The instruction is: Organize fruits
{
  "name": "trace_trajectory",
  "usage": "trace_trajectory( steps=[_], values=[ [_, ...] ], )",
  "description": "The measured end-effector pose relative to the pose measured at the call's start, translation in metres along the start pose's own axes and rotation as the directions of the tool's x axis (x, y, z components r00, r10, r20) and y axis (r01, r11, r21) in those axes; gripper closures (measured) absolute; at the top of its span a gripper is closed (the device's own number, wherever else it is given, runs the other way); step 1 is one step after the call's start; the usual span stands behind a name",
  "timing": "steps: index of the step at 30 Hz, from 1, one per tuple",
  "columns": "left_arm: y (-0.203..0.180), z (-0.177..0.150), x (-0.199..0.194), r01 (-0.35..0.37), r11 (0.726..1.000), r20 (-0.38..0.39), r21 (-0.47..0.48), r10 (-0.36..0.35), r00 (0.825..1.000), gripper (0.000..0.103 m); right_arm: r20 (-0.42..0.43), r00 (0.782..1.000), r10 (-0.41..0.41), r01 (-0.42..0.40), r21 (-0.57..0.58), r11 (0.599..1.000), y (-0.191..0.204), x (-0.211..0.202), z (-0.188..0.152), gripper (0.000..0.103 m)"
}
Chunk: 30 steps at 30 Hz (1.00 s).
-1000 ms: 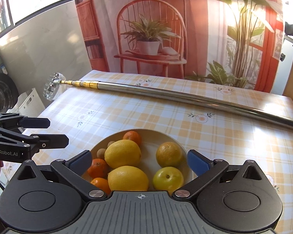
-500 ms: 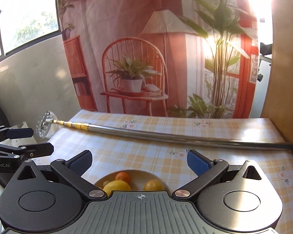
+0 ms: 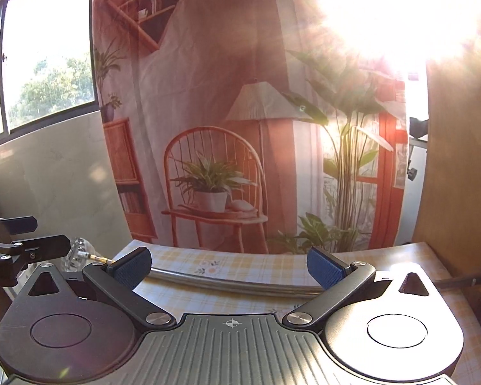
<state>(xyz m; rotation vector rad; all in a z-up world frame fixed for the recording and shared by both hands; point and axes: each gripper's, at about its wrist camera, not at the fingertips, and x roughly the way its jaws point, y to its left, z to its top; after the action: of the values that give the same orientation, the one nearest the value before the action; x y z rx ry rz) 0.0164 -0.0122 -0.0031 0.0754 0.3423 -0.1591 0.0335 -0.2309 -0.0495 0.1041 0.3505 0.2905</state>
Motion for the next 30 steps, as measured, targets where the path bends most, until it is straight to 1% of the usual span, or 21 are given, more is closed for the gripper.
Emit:
trace_trajectory(
  steps=[11, 30],
  values=[
    [0.0013, 0.0009, -0.0047, -0.048, 0.999, -0.008, 0.013, 0.048, 0.999, 0.0, 0.007, 1.0, -0.003, 0.003, -0.002, 1.0, 0.0019, -0.0022, -0.0006, 0.0],
    [0.005, 0.0033, -0.0063, -0.078, 0.997, -0.015, -0.02, 0.077, 0.997, 0.0, 0.008, 1.0, -0.018, 0.018, -0.001, 1.0, 0.0021, -0.0044, -0.0054, 0.0]
  ],
)
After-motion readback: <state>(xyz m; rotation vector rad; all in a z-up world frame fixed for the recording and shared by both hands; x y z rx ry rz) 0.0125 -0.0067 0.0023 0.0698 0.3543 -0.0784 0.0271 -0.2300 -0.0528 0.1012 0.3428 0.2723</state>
